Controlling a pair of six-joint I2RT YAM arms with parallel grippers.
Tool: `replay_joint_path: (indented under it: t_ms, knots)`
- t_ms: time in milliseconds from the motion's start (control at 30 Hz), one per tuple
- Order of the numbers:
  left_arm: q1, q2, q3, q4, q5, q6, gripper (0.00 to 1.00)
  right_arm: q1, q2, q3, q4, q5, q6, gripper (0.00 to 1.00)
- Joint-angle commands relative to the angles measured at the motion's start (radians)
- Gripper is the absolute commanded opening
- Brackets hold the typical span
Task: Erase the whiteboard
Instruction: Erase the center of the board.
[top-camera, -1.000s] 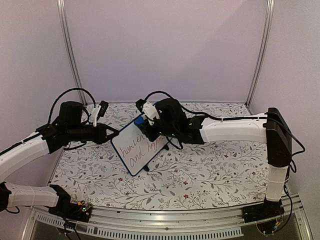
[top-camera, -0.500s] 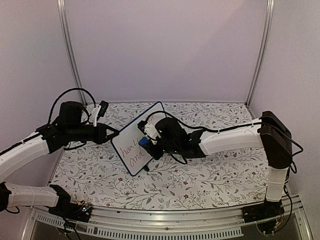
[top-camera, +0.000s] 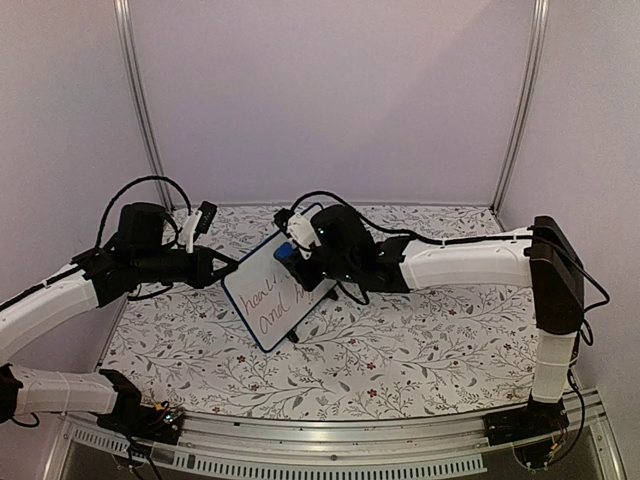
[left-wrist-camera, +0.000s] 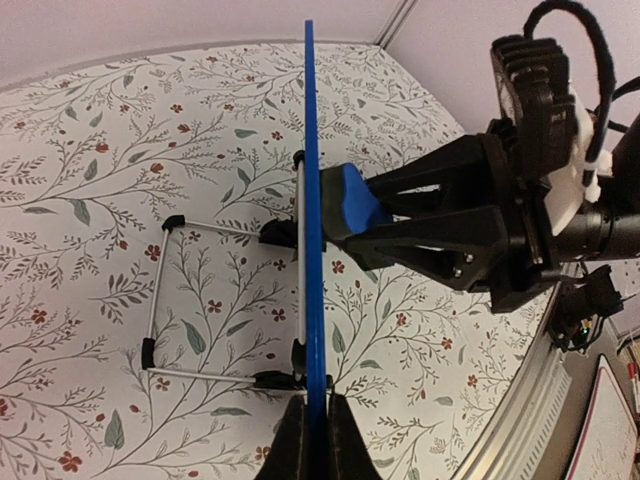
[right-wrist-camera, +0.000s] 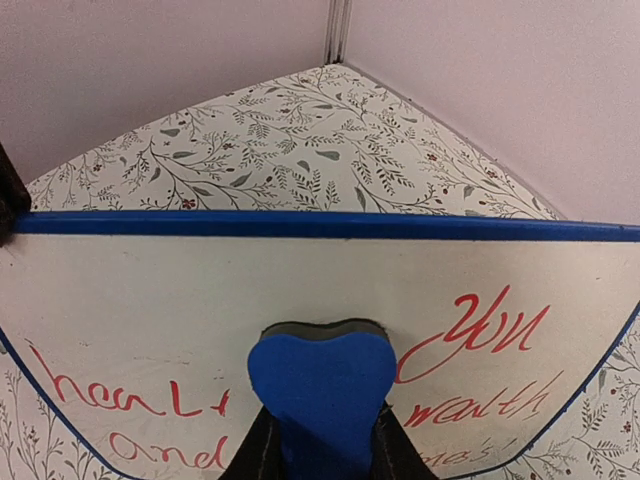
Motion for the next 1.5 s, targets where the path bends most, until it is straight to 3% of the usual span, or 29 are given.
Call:
replay_joint_path:
  t_ms: [0,233,767,1233,1467]
  knots:
    - [-0.014,-0.013,-0.006,0.012,0.075,0.015,0.0,-0.058,-0.019,0.042,0.029,0.026,-0.023,0.15]
    - [-0.014,-0.012,-0.005,0.012,0.078,0.017,0.0,-0.101,-0.001,0.027,0.036,-0.001,-0.026,0.15]
    - [-0.013,-0.011,-0.005,0.011,0.08,0.016,0.0,-0.109,-0.036,-0.175,0.119,-0.138,0.031,0.15]
    - [-0.013,-0.011,-0.006,0.011,0.078,0.017,0.0,-0.104,-0.009,-0.011,0.092,-0.13,-0.003,0.15]
    - [-0.014,-0.011,-0.005,0.011,0.078,0.018,0.0,-0.103,0.01,-0.011,0.082,-0.13,0.0,0.15]
